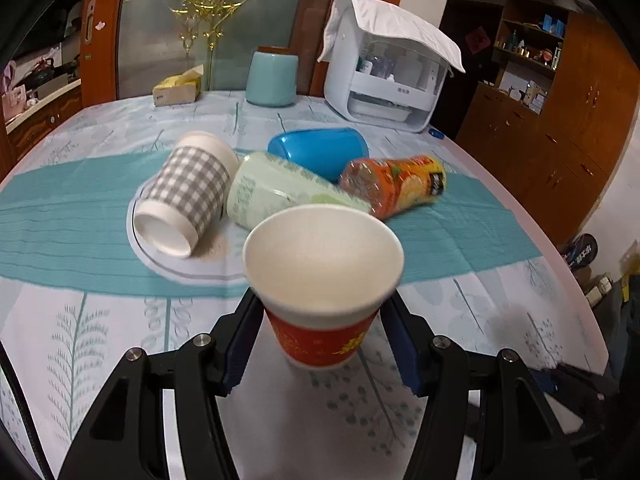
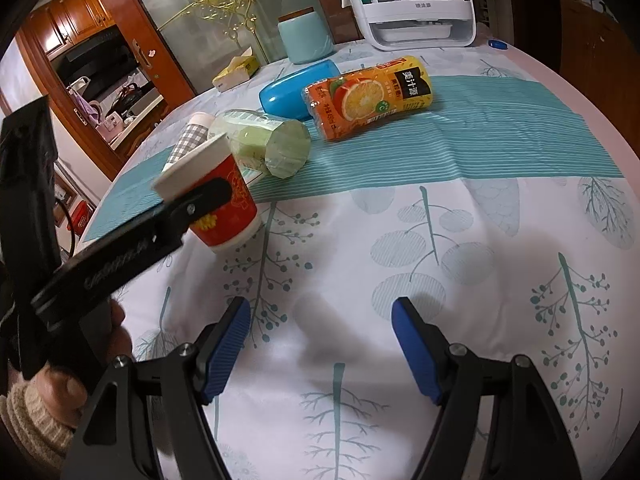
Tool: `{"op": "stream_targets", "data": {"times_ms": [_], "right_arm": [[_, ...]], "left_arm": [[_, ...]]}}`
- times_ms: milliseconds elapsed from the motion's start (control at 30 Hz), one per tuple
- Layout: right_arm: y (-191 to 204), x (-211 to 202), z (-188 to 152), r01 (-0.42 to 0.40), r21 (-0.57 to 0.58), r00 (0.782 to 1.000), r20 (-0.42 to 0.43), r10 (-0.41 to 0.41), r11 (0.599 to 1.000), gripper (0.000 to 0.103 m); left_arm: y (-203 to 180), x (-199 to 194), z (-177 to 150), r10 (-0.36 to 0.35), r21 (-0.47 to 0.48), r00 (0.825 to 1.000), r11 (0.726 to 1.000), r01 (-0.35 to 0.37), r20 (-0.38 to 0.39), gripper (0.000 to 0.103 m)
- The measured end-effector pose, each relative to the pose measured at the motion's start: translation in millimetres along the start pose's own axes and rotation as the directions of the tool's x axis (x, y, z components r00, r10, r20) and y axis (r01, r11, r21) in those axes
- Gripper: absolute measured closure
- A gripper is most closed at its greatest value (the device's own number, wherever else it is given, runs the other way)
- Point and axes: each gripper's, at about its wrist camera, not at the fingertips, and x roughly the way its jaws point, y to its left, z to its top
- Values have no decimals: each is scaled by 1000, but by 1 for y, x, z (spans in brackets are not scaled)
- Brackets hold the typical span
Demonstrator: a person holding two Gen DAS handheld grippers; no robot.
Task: Flip cup upright
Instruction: 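Rotate the red cup opening upward with the left gripper and lower it, then open the left gripper and pull it back from the cup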
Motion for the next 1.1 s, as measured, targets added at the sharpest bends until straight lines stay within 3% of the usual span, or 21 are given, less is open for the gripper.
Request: {"op": "stream_targets", "data": {"times_ms": [433, 633, 767, 1100], "right_arm": [[0, 2, -8, 32, -10, 999, -24, -32, 999, 29], [2, 1, -10, 51, -21, 998, -28, -51, 999, 29], [2, -1, -11, 53, -21, 998, -25, -54, 998, 29], [5, -9, -11, 55, -26, 998, -10, -55, 998, 29]], "left_arm": [[-26, -18, -19, 22, 134, 1000, 991, -21, -2, 44], [-24, -17, -20, 19, 129, 999, 992, -14, -37, 41], [-21, -17, -18, 31, 109, 998, 994, -25, -58, 24], [-17, -24, -18, 13, 70, 995, 998, -6, -98, 24]]}}
